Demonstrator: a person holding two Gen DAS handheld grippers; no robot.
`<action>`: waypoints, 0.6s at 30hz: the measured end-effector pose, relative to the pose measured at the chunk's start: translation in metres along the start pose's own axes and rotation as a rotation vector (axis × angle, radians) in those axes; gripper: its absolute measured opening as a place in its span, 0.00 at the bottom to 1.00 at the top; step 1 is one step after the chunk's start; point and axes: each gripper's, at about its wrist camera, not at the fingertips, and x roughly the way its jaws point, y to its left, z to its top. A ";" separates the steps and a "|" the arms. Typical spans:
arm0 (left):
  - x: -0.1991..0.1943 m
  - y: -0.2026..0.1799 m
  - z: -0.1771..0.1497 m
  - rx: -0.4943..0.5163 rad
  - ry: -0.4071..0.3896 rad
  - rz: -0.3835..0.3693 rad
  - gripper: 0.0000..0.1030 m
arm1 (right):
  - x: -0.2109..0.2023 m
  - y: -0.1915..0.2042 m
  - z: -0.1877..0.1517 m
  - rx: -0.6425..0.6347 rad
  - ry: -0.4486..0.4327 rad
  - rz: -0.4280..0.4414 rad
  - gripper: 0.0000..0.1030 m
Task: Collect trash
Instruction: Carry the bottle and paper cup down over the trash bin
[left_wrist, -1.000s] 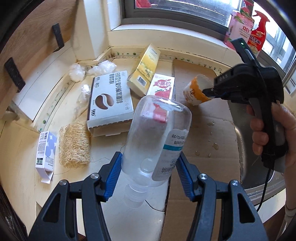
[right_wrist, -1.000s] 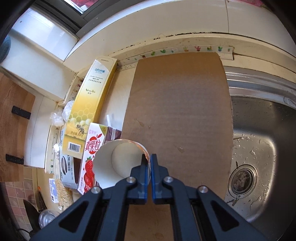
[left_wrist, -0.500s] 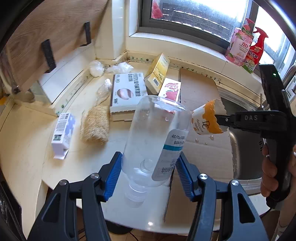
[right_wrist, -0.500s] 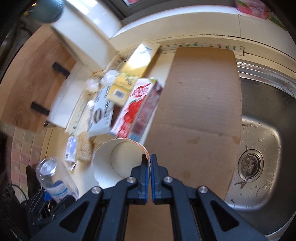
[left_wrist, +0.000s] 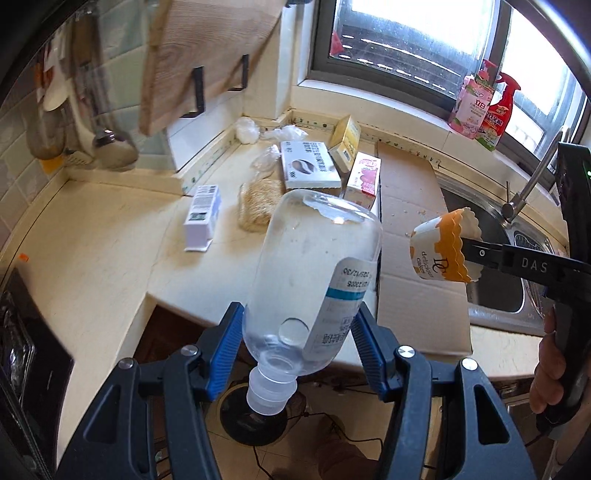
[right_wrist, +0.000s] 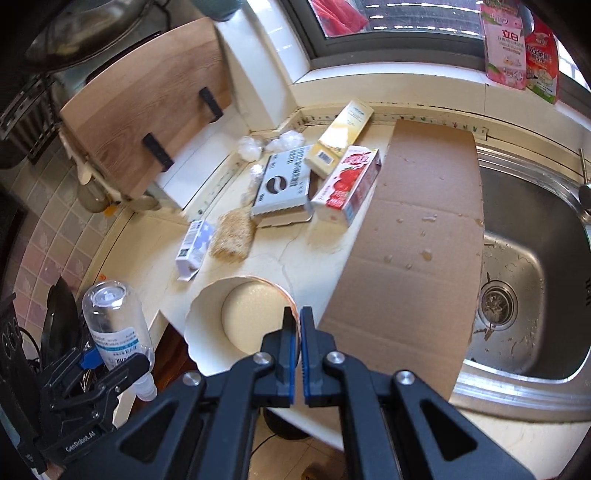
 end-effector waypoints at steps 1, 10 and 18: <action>-0.007 0.005 -0.007 -0.001 -0.005 0.004 0.55 | -0.002 0.005 -0.005 -0.002 -0.002 0.002 0.02; -0.045 0.044 -0.058 -0.018 -0.020 0.052 0.55 | -0.016 0.050 -0.063 -0.034 -0.002 0.026 0.02; -0.052 0.072 -0.111 -0.033 0.012 0.061 0.55 | -0.016 0.081 -0.115 -0.072 0.030 0.053 0.02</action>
